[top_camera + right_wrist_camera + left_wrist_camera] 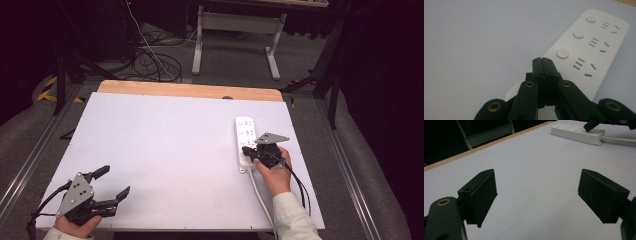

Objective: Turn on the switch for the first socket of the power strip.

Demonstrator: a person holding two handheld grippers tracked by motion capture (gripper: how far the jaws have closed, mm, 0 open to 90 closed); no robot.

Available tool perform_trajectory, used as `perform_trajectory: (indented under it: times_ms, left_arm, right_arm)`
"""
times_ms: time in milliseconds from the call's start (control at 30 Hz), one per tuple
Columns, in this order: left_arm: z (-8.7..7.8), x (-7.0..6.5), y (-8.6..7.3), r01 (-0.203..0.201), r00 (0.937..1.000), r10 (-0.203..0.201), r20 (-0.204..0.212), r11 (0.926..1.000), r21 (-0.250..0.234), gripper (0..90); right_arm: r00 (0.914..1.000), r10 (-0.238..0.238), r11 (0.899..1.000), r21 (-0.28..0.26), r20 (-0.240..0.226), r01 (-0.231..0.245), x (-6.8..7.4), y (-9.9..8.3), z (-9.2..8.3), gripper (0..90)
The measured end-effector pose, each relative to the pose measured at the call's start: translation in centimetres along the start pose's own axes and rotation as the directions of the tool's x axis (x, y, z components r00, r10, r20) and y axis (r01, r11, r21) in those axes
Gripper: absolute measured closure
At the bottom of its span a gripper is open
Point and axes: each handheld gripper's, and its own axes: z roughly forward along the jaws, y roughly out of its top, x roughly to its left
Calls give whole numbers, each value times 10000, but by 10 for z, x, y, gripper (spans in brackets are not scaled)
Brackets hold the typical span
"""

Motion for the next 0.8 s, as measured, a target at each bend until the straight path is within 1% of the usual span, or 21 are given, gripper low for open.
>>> perform_trajectory:
  times_ms: [233, 367, 500, 667, 700, 800]
  left_arm:
    - [0, 0, 0, -39, 10000, 39, -24, 10000, -20, 163]
    - [0, 0, 0, -27, 10000, 27, -2, 10000, -5, 163]
    - [0, 0, 0, -63, 10000, 63, -13, 10000, -26, 163]
    - [0, 0, 0, -73, 10000, 73, -4, 10000, -26, 163]
    - [0, -1, 0, -21, 10000, 21, 15, 10000, -29, 163]
    - [0, 0, 0, -73, 10000, 73, -2, 10000, -30, 163]
  right_arm:
    - [10000, -31, 10000, -53, 31, 31, 0, -1, 0, 900]
    - [9999, -140, 9999, -67, 99, 141, 1, -1, 1, 900]
    - [9999, -115, 9999, -78, 38, 116, 1, -2, 1, 900]
    - [10000, -95, 9999, -52, 29, 95, 1, -2, 2, 900]
    - [10000, -88, 9999, -48, 27, 88, 1, -2, 2, 900]
    - [9999, -123, 9999, -25, 64, 124, 1, -2, 2, 900]
